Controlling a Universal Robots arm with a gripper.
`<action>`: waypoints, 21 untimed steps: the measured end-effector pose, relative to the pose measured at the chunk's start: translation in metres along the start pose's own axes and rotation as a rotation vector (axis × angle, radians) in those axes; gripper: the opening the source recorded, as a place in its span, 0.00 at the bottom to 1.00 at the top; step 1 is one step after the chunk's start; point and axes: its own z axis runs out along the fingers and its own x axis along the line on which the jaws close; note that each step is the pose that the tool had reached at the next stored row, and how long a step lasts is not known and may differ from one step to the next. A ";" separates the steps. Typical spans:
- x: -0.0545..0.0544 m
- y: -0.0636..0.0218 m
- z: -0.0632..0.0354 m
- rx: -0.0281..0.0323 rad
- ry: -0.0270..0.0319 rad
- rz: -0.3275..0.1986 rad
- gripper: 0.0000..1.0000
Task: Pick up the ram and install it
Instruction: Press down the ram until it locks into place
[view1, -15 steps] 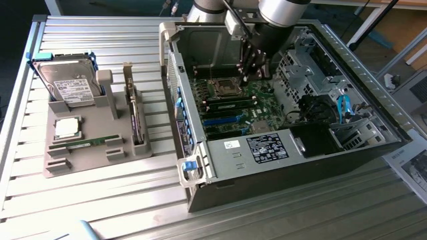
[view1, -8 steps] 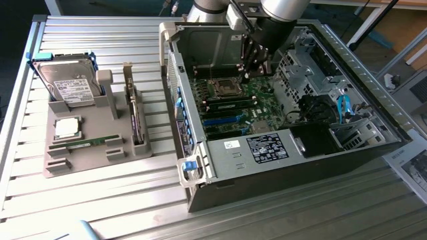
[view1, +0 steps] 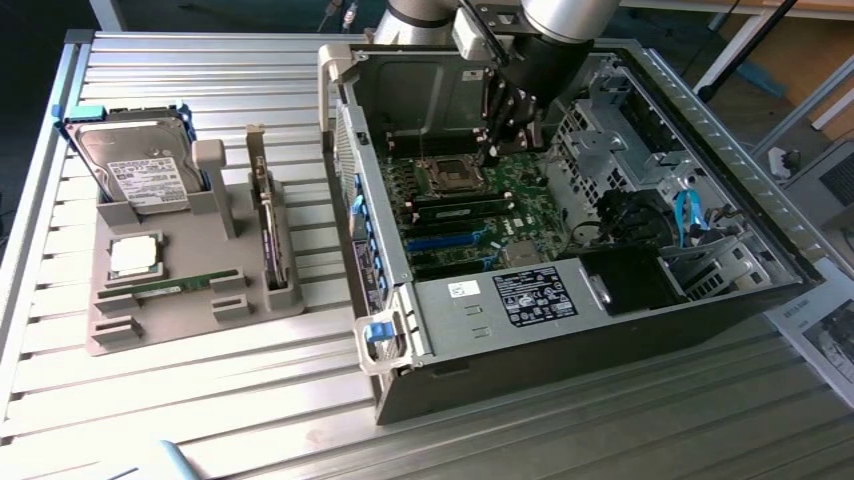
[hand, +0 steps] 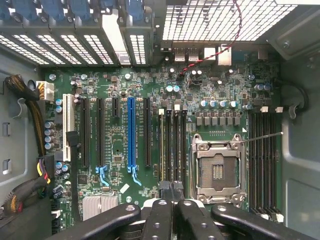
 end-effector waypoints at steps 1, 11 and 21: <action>0.000 0.0000 0.0000 0.0000 0.0000 0.000 0.10; 0.000 0.0000 0.0000 0.0041 -0.0054 0.103 0.10; 0.000 0.0000 0.0000 0.0116 -0.0155 0.293 0.10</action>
